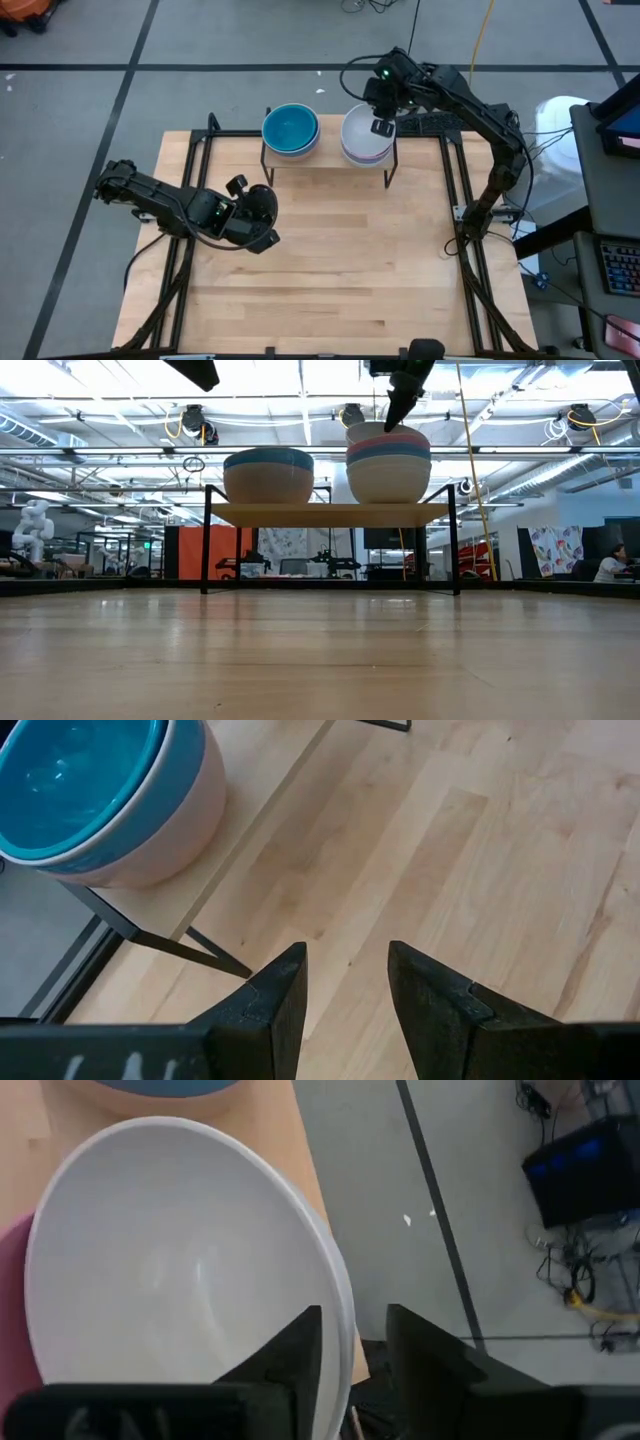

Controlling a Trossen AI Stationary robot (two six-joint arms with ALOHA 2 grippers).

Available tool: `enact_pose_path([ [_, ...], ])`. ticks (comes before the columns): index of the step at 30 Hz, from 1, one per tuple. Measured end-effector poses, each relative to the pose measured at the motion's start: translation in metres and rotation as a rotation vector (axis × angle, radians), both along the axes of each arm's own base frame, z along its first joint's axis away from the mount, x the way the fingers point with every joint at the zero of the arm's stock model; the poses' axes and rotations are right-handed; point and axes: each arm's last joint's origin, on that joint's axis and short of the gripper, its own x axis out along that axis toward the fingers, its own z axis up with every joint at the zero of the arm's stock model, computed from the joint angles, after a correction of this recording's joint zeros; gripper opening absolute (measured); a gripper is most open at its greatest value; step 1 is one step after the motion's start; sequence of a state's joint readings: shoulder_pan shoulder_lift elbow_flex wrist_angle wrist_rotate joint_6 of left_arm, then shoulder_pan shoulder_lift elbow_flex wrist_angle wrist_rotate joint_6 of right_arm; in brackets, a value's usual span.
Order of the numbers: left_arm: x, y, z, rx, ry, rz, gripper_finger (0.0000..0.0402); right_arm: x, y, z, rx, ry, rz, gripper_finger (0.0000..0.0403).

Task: Place and stack bowls onto a shelf
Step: Stack the white bowl on top of the pink bowl on the shelf

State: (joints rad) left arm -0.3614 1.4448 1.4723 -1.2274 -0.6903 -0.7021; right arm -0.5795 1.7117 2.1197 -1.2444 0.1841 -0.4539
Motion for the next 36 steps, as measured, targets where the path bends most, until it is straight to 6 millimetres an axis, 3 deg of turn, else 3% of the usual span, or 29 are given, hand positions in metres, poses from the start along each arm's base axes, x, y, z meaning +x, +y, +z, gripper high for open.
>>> enact_pose_path([
  [5, 0.0, 0.0, 0.0, -0.004, 0.001, -0.002, 0.0147, -0.002, 0.013, 0.009, -0.045, 0.001, 0.082, 0.0133],
  [14, 0.0, 0.0, 0.0, 0.005, 0.017, -0.021, 0.0147, -0.021, 0.049, 0.047, -0.151, -0.178, 0.146, 0.0139],
  [18, 0.0, 0.0, 0.0, 0.005, 0.017, -0.022, 0.0147, -0.021, 0.047, 0.062, -0.241, -0.307, 0.081, 0.0139],
  [22, 0.0, 0.0, 0.0, -0.002, 0.009, -0.011, 0.0147, -0.017, 0.039, 0.066, -0.323, -0.324, 0.063, 0.0139],
  [27, 0.0, 0.0, 0.0, -0.029, -0.019, 0.029, 0.0147, -0.009, 0.024, 0.059, -0.367, -0.31, 0.011, 0.0139],
  [36, 0.0, 0.0, 0.0, -0.054, -0.045, 0.066, 0.0147, 0.006, -0.005, 0.003, -0.376, -0.21, 0.014, 0.0139],
])
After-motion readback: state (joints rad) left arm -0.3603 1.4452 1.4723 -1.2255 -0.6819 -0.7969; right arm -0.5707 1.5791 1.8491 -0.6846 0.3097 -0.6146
